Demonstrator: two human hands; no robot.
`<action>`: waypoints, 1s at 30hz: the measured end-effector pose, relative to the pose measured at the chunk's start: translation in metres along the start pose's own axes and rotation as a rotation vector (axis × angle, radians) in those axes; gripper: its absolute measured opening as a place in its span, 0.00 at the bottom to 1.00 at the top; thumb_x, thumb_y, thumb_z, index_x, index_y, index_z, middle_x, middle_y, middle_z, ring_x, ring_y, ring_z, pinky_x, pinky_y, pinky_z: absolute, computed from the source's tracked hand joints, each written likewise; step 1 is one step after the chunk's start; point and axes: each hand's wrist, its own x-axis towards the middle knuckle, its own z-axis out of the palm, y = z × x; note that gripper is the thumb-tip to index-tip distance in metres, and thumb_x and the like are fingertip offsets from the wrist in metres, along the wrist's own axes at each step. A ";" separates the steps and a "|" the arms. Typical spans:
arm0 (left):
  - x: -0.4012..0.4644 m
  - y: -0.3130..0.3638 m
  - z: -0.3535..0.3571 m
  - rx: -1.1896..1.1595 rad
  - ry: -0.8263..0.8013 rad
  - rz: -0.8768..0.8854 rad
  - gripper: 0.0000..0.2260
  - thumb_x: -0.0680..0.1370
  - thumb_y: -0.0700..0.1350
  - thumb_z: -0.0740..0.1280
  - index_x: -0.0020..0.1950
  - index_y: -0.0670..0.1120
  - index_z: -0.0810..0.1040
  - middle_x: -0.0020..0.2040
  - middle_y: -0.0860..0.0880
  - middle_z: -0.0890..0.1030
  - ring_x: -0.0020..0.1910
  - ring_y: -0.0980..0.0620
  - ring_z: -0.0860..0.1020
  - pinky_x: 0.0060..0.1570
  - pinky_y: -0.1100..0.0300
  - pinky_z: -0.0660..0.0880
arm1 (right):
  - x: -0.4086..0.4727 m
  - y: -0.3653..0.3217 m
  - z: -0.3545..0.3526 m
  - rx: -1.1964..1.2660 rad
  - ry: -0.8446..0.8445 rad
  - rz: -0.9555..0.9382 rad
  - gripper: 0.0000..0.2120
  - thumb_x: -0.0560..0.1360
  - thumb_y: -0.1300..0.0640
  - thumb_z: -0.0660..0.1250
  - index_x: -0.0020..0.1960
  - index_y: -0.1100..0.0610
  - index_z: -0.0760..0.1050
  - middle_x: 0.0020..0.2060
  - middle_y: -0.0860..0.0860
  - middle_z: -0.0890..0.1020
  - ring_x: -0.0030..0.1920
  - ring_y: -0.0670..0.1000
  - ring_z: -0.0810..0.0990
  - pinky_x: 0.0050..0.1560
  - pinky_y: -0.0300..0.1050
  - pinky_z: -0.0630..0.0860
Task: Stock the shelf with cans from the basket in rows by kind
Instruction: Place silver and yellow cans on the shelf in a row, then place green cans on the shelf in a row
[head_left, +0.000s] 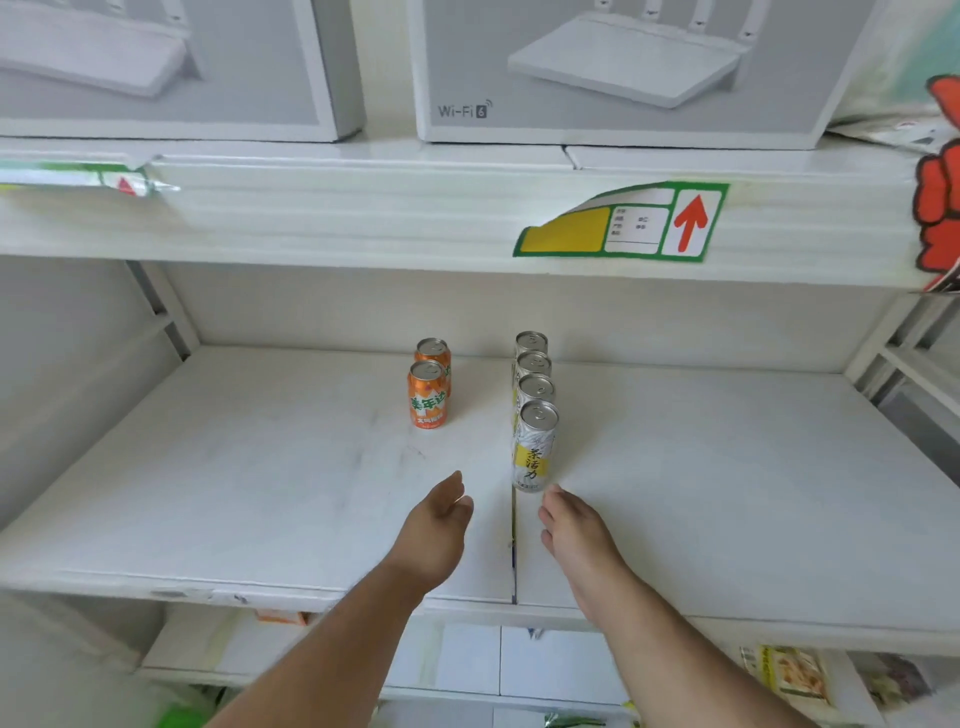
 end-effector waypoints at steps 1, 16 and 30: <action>-0.009 -0.002 -0.005 -0.016 0.004 0.007 0.23 0.83 0.51 0.61 0.78 0.54 0.64 0.75 0.56 0.69 0.72 0.52 0.71 0.75 0.49 0.64 | -0.011 -0.001 0.004 -0.043 -0.001 -0.017 0.16 0.80 0.43 0.58 0.39 0.51 0.74 0.40 0.45 0.78 0.48 0.47 0.78 0.75 0.59 0.70; -0.186 -0.082 -0.097 0.226 0.387 -0.064 0.20 0.81 0.51 0.64 0.73 0.52 0.70 0.66 0.55 0.77 0.65 0.55 0.76 0.62 0.59 0.72 | -0.164 -0.003 0.096 -0.576 -0.586 -0.237 0.26 0.85 0.45 0.59 0.81 0.53 0.65 0.78 0.46 0.69 0.77 0.44 0.67 0.72 0.36 0.60; -0.365 -0.215 -0.114 0.500 0.358 -0.687 0.25 0.79 0.51 0.66 0.76 0.48 0.68 0.69 0.47 0.75 0.60 0.47 0.79 0.53 0.60 0.74 | -0.219 0.150 0.095 -0.958 -0.811 -0.001 0.35 0.80 0.37 0.63 0.82 0.52 0.61 0.80 0.48 0.66 0.78 0.51 0.67 0.78 0.51 0.64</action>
